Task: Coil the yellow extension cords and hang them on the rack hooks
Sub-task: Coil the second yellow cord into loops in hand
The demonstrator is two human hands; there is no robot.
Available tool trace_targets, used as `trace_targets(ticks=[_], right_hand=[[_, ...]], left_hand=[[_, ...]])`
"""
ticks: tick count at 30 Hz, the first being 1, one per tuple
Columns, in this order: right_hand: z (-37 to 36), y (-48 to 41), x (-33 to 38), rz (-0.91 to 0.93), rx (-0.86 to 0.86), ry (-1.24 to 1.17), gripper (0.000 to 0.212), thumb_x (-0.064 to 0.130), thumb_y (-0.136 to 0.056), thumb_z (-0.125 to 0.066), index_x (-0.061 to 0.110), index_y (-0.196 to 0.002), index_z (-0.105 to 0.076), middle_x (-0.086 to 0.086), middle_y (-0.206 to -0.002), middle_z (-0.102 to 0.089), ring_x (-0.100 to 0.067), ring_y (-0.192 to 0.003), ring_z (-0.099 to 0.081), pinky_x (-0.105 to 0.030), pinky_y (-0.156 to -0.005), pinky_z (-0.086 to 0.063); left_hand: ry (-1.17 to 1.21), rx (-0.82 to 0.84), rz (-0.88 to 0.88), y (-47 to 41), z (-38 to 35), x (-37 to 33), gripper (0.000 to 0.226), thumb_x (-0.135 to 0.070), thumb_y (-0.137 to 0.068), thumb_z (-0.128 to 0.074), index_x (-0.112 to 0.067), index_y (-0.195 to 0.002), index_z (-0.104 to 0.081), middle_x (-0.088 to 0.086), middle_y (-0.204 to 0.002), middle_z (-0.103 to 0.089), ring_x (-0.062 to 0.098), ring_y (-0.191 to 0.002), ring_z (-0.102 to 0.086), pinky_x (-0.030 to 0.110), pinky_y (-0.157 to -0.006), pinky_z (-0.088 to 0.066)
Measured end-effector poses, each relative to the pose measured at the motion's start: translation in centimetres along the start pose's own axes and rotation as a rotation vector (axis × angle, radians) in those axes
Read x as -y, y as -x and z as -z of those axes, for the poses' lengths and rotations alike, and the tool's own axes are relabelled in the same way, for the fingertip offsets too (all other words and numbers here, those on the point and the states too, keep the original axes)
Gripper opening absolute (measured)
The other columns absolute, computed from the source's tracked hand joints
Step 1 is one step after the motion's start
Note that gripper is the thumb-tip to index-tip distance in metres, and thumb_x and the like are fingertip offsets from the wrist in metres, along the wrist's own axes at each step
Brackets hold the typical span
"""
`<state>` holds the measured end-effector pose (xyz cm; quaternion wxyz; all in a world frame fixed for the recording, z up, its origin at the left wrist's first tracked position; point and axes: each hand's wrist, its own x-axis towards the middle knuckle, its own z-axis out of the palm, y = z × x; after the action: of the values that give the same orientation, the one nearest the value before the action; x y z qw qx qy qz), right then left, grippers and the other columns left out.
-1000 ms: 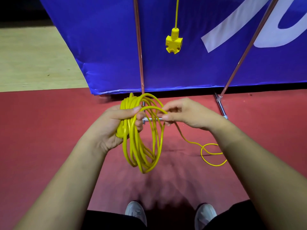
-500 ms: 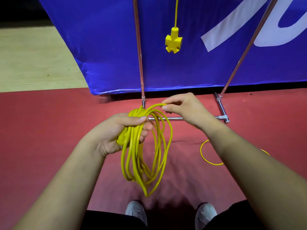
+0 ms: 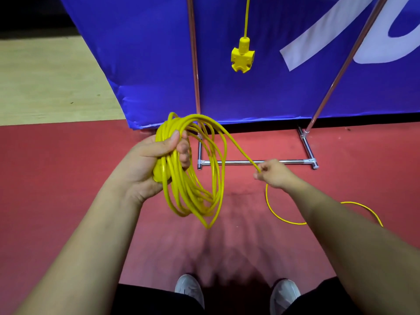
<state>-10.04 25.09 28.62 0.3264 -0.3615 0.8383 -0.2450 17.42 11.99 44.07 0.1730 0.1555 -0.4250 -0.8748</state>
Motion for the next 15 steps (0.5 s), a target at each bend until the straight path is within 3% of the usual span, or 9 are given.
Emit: trace_targets(ticks=[3,5,7,11,13,15], right_hand=[[-1.4,0.9,-0.3,-0.125,0.192,0.013,0.015,0.010,-0.087,-0.069,0.008,-0.076,-0.059,-0.002,-0.057,-0.056,-0.018,-0.058,-0.048,-0.026,-0.058,-0.037],[-1.6,2.4,1.9,-0.165,0.382,-0.231,0.009,0.007,-0.091,-0.064,0.008,-0.088,-0.055,-0.008,-0.071,-0.071,-0.019,-0.062,-0.067,-0.023,-0.058,-0.050],[-1.1,3.6,4.8,-0.133,0.468,-0.317,0.009,0.010,-0.093,-0.062,0.008,-0.090,-0.053,-0.013,-0.079,-0.073,-0.019,-0.064,-0.071,-0.025,-0.055,-0.052],[1.0,6.9,10.2,0.141,0.462,-0.140,0.010,0.006,-0.088,-0.064,-0.001,-0.083,-0.061,-0.015,-0.063,-0.066,-0.013,-0.041,-0.043,-0.023,-0.046,-0.035],[2.0,8.7,12.3,0.264,0.524,-0.224,0.011,0.003,-0.087,-0.064,-0.008,-0.084,-0.064,-0.012,-0.056,-0.060,-0.012,-0.041,-0.035,-0.023,-0.046,-0.031],[3.0,10.0,13.9,0.365,0.539,-0.348,0.011,0.002,-0.089,-0.062,-0.007,-0.086,-0.067,-0.008,-0.052,-0.056,-0.014,-0.044,-0.033,-0.024,-0.047,-0.028]], left_hand=[[0.011,-0.109,-0.041,-0.5,0.7,-0.1,0.031,-0.018,-0.072,-0.077,-0.009,-0.093,-0.057,-0.002,-0.068,-0.059,0.013,-0.064,-0.063,0.024,-0.061,-0.052],[-0.023,-0.190,-0.055,-0.8,1.0,0.1,0.017,-0.015,-0.080,-0.065,-0.009,-0.095,-0.060,-0.002,-0.070,-0.061,0.013,-0.065,-0.063,0.024,-0.062,-0.052],[-0.083,-0.248,-0.068,-1.1,1.3,0.1,0.020,-0.015,-0.084,-0.062,-0.006,-0.102,-0.062,0.000,-0.069,-0.062,0.012,-0.062,-0.062,0.023,-0.061,-0.051],[-0.219,-0.304,-0.057,-1.1,1.5,0.5,0.021,-0.015,-0.080,-0.061,-0.004,-0.097,-0.063,0.004,-0.071,-0.066,0.016,-0.065,-0.066,0.023,-0.062,-0.054],[-0.290,-0.312,-0.005,-0.9,1.3,1.0,0.016,-0.011,-0.082,-0.061,-0.004,-0.095,-0.064,0.011,-0.079,-0.072,0.025,-0.080,-0.071,0.028,-0.070,-0.057],[-0.330,-0.248,0.075,-0.7,0.9,1.7,0.023,-0.008,-0.085,-0.059,0.000,-0.106,-0.061,0.021,-0.096,-0.072,0.034,-0.095,-0.069,0.037,-0.082,-0.057]])
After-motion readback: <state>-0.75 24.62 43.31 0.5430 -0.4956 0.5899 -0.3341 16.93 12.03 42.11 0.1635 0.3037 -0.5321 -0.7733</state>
